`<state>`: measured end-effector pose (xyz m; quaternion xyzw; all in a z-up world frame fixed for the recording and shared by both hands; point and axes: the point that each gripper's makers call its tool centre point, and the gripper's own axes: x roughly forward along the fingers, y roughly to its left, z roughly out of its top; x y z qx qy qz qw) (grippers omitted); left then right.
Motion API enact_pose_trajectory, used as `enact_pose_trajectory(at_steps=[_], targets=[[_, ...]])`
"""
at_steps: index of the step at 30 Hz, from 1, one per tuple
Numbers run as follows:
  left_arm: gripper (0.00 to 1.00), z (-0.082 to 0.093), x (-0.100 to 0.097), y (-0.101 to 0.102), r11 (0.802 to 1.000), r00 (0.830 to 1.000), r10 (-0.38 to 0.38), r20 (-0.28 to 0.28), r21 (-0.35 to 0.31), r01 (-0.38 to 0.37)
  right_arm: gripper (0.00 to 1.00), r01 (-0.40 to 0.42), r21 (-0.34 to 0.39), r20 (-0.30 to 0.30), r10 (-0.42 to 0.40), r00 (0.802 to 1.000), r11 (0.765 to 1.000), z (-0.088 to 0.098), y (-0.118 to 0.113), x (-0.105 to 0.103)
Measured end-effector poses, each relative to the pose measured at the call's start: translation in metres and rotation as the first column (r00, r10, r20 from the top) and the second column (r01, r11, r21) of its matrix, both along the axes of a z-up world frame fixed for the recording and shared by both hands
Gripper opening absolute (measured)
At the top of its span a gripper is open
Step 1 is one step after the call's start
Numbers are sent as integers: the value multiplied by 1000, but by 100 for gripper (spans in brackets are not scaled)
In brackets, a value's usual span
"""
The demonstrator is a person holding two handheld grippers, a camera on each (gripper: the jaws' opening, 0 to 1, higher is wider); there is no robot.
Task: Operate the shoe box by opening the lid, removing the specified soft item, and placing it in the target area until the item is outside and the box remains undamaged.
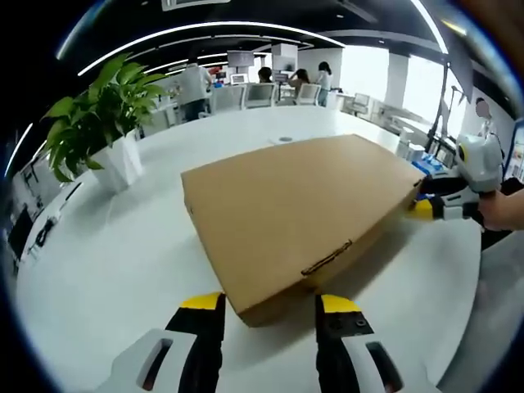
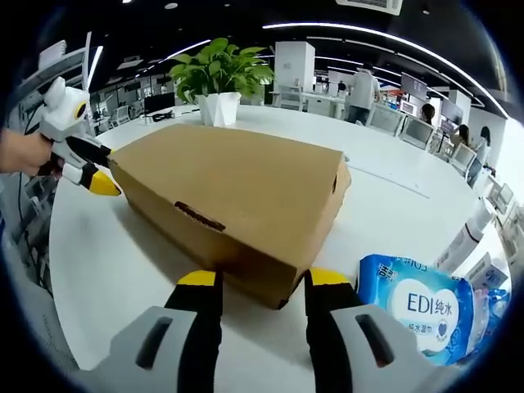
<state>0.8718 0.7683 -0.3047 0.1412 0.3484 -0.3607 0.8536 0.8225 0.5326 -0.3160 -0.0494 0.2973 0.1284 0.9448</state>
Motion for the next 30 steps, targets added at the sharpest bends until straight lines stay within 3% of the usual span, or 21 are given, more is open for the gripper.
enact_pose_trajectory(at_steps=[6, 15, 22, 30], targets=[[50, 2, -10, 6, 999, 999, 31, -30, -28, -32, 42, 5, 17, 1, -5, 1000, 1000, 5, 2, -9], [51, 15, -31, 16, 996, 997, 69, -19, -63, -70, 50, 27, 43, 3, -27, 1000, 999, 24, -6, -29], [55, 43, -57, 13, 990, 996, 92, 13, -105, -90, 56, 52, 49, 25, -53, 998, 997, 51, -21, -58], [56, 66, -83, 17, 984, 992, 120, 37, -133, -114, 59, 119, 41, 53, -121, 991, 992, 77, -55, -89]])
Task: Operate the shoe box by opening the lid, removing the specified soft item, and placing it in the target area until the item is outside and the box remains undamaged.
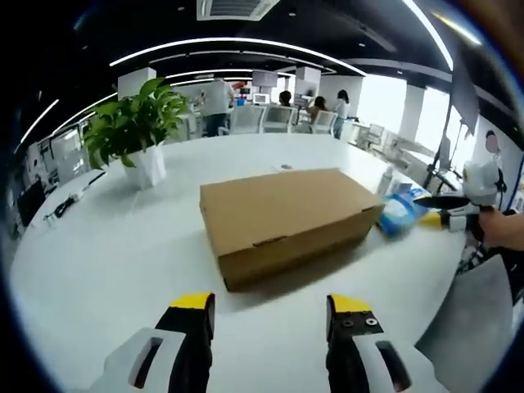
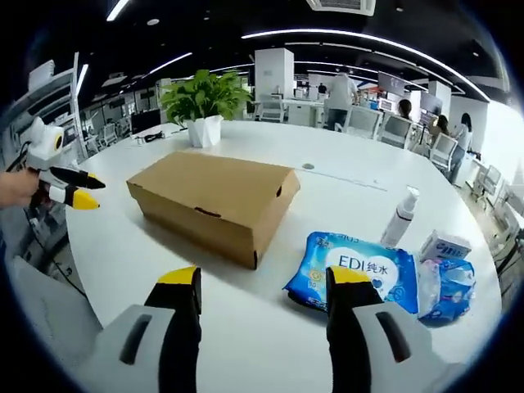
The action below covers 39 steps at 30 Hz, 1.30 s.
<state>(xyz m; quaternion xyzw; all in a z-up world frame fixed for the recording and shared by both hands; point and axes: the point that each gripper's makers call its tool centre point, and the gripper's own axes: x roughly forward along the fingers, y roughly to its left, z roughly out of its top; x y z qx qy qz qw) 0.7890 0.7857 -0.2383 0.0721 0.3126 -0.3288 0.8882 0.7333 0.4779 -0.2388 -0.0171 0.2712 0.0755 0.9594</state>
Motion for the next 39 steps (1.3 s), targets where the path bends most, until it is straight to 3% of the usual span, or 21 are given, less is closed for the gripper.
enact_pose_trajectory(at_steps=[5, 11, 21, 39], targets=[[56, 11, -11, 3, 999, 1000, 29, 6, -18, -29, 59, 34, -1, 22, -34, 999, 999, 14, -17, -18], [56, 20, -31, -5, 1000, 1000, 11, 10, -18, -11, 60, 72, 3, 31, -73, 997, 997, 25, -31, -43], [56, 39, -57, -25, 999, 1000, -16, 27, -30, 17, 62, 141, 10, 29, -141, 990, 990, 28, -55, -78], [57, 51, -81, -41, 998, 998, -45, 34, -35, 46, 67, 214, 5, 32, -214, 976, 977, 37, -91, -119]])
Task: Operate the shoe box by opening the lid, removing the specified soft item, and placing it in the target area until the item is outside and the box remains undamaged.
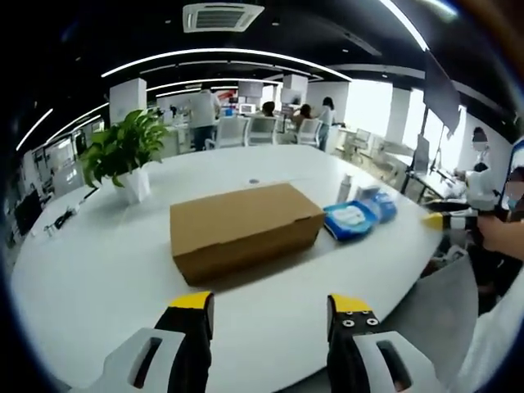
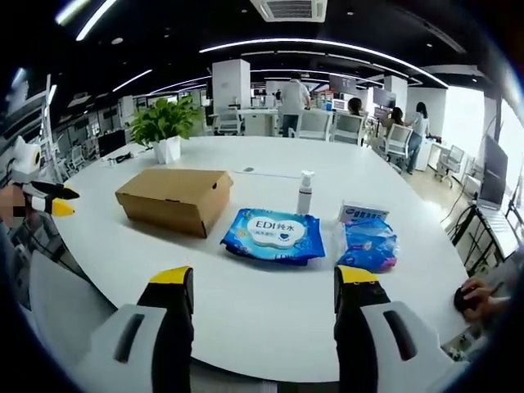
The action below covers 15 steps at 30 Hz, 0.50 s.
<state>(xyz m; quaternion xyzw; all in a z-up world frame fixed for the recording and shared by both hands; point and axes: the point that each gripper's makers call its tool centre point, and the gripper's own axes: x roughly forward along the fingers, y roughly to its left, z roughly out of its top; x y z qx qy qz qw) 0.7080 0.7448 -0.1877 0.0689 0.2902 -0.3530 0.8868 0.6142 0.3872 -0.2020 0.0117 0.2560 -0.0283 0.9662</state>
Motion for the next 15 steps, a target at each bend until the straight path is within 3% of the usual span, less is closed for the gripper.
enact_pose_trajectory(at_steps=[4, 15], targets=[[57, 9, -7, -5, 1000, 1000, 7, 2, -10, -7, 67, 15, 5, 1, -15, 1000, 1000, 1, -9, -6], [60, 9, -18, -17, 999, 999, 25, -25, -43, -26, 69, 32, 19, -11, -32, 999, 999, 2, -21, -21]])
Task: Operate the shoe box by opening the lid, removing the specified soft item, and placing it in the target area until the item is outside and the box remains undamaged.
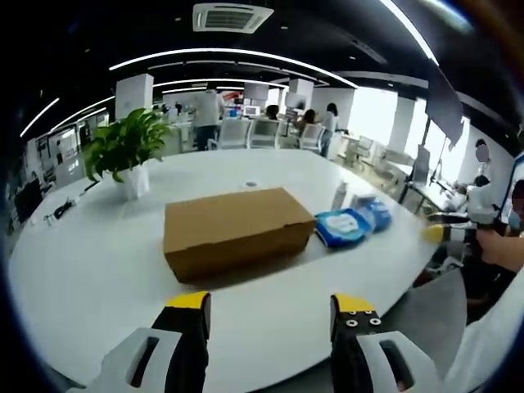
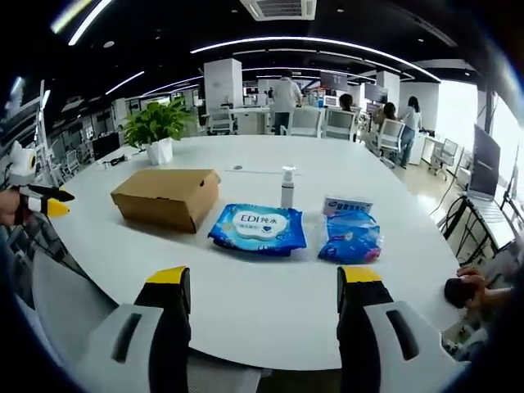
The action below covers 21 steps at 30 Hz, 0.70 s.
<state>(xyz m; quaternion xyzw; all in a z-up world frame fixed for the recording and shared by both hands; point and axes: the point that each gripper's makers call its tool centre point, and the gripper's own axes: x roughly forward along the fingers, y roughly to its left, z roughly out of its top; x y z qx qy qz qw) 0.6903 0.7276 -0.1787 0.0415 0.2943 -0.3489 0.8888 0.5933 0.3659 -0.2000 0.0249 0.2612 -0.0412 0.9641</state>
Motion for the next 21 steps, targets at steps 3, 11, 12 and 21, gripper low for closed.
enact_pose_trajectory(at_steps=[3, 11, 12, 21], targets=[[61, 2, -3, -4, 1000, 1000, -2, 3, -1, 2, 70, -1, 3, 0, 1, 1000, 1000, 2, -1, 0], [62, 9, -3, -9, 1000, 1000, 2, 11, -18, -1, 71, -5, 9, 7, 5, 1000, 1000, 6, -1, -1], [62, 9, -3, -10, 1000, 1000, 2, 9, -21, -2, 71, -4, 7, 8, 3, 1000, 1000, 7, -1, -1], [62, 11, -2, -13, 1000, 1000, 3, 15, -24, -3, 71, 5, 14, 0, -5, 1000, 1000, 6, -5, -5]])
